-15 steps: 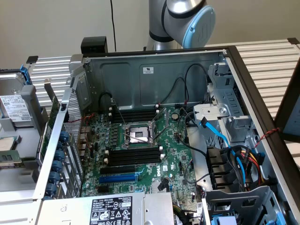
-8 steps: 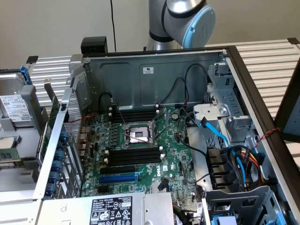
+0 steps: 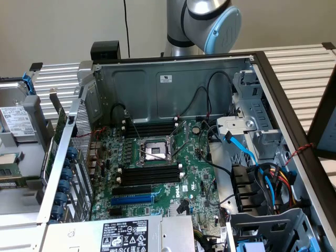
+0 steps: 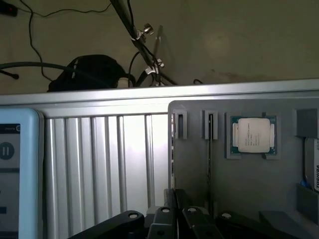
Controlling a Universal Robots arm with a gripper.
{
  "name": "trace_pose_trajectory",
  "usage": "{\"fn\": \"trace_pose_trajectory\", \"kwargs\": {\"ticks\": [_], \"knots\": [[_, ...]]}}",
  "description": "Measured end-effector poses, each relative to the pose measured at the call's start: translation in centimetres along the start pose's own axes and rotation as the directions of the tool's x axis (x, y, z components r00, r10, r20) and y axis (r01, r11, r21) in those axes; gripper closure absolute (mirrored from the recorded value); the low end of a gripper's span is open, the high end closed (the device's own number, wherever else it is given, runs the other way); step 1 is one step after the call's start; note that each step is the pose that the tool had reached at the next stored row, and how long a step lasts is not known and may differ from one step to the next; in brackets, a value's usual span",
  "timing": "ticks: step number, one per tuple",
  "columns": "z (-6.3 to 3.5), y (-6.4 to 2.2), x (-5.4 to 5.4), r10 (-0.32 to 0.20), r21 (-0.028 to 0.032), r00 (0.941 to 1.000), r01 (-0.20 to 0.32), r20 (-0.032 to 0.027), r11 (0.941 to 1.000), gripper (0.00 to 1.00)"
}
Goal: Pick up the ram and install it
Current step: 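Pick up the ram and move it above insertion slot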
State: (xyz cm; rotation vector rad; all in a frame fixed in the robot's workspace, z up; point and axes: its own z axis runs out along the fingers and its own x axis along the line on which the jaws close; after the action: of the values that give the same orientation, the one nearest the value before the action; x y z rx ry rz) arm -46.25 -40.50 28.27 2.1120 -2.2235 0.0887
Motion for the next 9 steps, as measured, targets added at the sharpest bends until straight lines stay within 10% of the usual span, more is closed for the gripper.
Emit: {"fn": "trace_pose_trajectory", "kwargs": {"ticks": [9], "knots": [[-0.46, 0.0, 0.04, 0.0, 0.0, 1.0, 0.0, 0.0, 1.0, 0.88]]}}
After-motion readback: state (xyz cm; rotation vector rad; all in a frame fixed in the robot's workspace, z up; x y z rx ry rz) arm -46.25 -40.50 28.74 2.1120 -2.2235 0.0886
